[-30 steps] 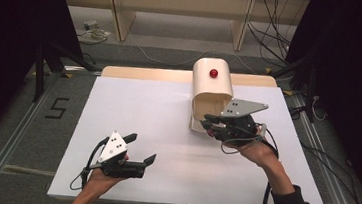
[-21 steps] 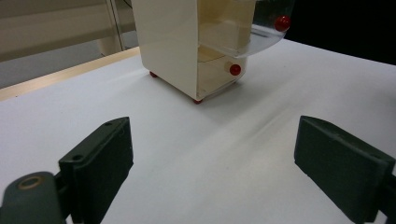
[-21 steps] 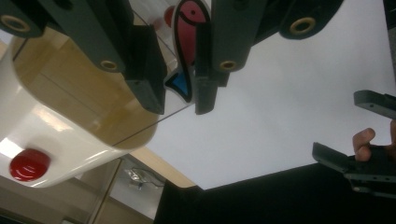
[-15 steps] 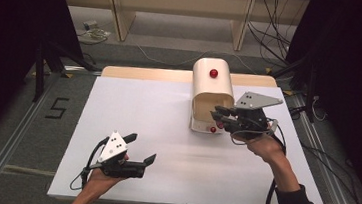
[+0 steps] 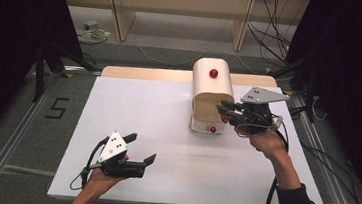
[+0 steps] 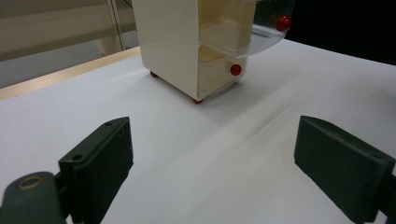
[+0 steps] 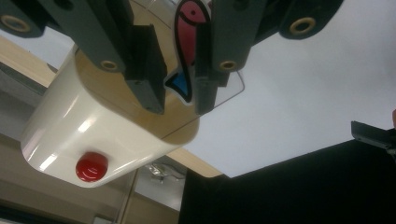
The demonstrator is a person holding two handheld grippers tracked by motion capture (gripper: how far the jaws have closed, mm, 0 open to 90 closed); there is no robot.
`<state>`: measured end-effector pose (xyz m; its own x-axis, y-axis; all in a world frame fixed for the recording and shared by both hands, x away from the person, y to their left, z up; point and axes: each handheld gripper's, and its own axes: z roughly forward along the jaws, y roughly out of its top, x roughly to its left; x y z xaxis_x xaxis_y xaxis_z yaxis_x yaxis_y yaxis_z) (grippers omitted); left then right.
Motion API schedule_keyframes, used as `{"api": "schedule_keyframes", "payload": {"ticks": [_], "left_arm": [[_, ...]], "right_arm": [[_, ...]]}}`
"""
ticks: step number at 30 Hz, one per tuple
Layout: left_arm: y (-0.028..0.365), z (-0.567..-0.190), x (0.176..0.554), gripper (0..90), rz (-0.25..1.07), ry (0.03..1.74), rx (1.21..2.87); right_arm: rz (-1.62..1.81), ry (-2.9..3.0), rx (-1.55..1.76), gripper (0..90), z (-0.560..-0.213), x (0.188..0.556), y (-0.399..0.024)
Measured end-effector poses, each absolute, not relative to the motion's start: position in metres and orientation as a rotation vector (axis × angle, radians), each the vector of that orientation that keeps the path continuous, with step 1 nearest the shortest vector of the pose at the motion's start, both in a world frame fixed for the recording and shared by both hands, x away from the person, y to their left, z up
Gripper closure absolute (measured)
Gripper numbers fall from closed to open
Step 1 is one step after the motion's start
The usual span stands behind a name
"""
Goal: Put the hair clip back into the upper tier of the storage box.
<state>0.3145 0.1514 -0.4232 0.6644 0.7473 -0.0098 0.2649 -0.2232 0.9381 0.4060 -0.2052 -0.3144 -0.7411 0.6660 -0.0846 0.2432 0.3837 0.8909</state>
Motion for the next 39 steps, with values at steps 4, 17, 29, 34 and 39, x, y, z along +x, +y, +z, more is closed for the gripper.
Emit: {"api": "schedule_keyframes", "payload": {"ticks": [4, 17, 29, 34, 39], "left_arm": [[0.151, -0.423, 0.315, 11.4, 0.551, 0.811, 1.789], [0.152, -0.424, 0.315, 11.4, 0.551, 0.812, 1.790], [0.152, -0.424, 0.315, 11.4, 0.551, 0.814, 1.790], [0.152, -0.424, 0.315, 11.4, 0.551, 0.813, 1.789], [0.152, -0.424, 0.315, 11.4, 0.551, 0.812, 1.789]], "right_arm": [[1.313, 2.211, 0.795, 75.4, -0.315, 0.408, -0.205], [1.309, 2.199, 0.826, 75.3, -0.320, 0.418, -0.206], [1.295, 2.200, 0.861, 75.3, -0.327, 0.426, -0.207], [1.291, 2.197, 0.866, 75.2, -0.328, 0.428, -0.206], [1.283, 2.204, 0.866, 75.2, -0.331, 0.430, -0.205]]}}
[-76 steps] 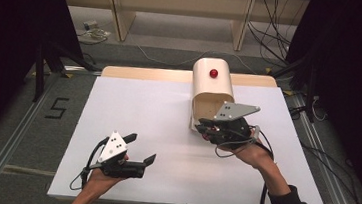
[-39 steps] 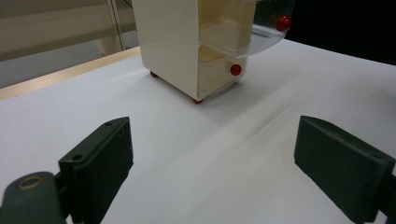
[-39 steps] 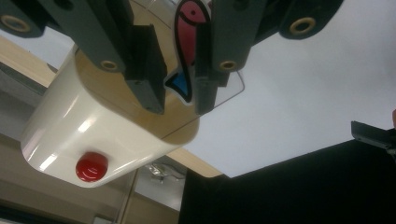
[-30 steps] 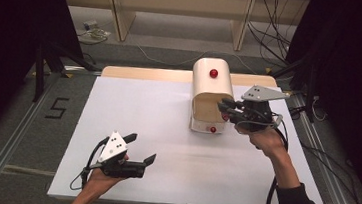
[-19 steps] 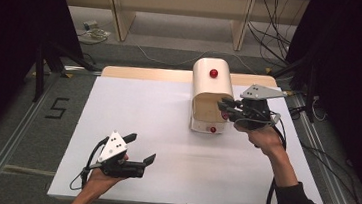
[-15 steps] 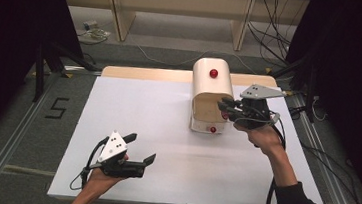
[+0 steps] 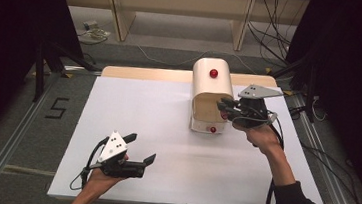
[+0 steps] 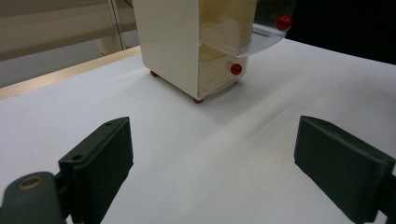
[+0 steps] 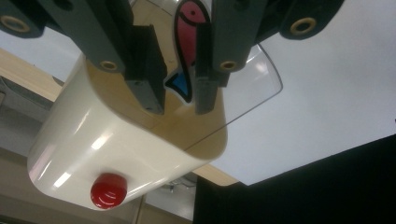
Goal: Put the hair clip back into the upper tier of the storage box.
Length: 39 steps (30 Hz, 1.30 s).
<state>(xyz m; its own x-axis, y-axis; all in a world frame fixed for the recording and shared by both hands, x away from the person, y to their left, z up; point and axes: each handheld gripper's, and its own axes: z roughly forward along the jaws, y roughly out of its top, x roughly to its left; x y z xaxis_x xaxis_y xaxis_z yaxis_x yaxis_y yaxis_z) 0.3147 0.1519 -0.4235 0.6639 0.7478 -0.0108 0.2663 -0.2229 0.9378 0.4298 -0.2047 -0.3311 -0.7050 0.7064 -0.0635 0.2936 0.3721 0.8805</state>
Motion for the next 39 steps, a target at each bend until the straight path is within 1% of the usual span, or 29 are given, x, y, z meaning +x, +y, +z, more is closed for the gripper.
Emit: {"api": "schedule_keyframes", "payload": {"ticks": [39], "left_arm": [[0.152, -0.424, 0.315, 11.4, 0.551, 0.811, 1.792]], "right_arm": [[1.240, 2.236, 0.881, 74.5, -0.346, 0.435, -0.195]]}}
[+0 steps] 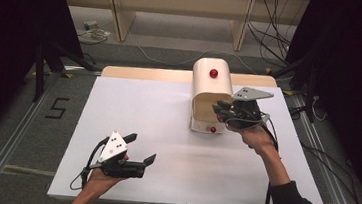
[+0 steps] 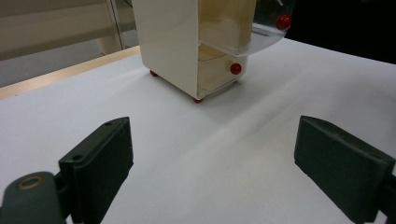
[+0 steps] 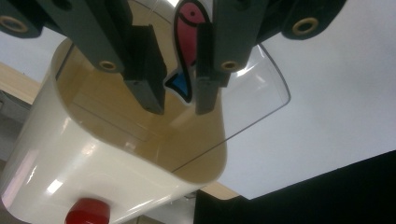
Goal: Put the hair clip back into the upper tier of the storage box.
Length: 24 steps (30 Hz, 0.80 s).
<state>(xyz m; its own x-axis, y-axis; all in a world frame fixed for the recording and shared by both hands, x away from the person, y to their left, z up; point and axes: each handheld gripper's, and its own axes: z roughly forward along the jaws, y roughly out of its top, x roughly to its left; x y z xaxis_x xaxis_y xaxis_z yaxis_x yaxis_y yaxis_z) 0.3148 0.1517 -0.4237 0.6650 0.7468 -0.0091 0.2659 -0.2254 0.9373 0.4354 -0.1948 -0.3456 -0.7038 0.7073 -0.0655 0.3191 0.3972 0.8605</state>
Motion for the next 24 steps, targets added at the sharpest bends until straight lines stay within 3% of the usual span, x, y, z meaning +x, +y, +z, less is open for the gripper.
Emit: {"api": "schedule_keyframes", "payload": {"ticks": [14, 24], "left_arm": [[0.1518, -0.4236, 0.3148, 11.4, 0.552, 0.809, 1.793], [0.1517, -0.4236, 0.3146, 11.4, 0.551, 0.810, 1.792]], "right_arm": [[1.259, 2.234, 0.862, 68.9, -0.3438, 0.4331, -0.1935], [1.274, 2.233, 0.851, 55.3, -0.3419, 0.4308, -0.1926]]}}
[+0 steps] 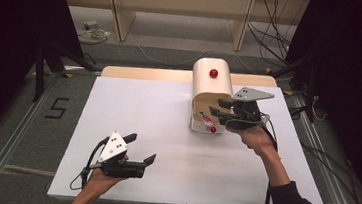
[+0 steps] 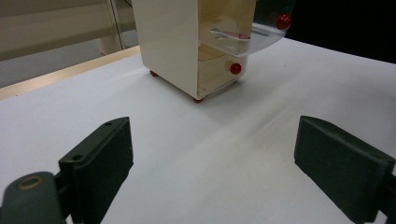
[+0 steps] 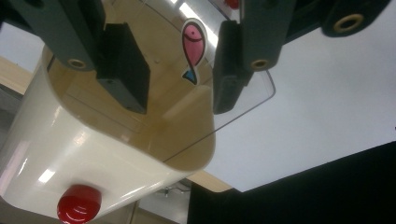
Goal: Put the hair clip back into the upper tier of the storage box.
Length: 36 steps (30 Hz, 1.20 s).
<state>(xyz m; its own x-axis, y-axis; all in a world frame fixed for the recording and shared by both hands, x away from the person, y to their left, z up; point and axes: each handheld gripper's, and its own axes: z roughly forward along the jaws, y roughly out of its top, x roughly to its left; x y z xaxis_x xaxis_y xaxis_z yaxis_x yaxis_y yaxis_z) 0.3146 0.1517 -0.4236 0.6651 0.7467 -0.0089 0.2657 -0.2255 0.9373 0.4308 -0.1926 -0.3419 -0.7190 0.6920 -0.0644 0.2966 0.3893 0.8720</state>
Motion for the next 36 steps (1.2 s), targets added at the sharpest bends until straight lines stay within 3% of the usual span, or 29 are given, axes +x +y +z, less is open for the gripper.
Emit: {"api": "schedule_keyframes", "payload": {"ticks": [19, 36], "left_arm": [[0.152, -0.424, 0.315, 11.4, 0.553, 0.808, 1.795], [0.152, -0.424, 0.315, 11.4, 0.553, 0.809, 1.795]], "right_arm": [[1.314, 2.239, 0.851, 36.1, -0.337, 0.426, -0.189], [1.321, 2.238, 0.820, 32.5, -0.334, 0.419, -0.182]]}}
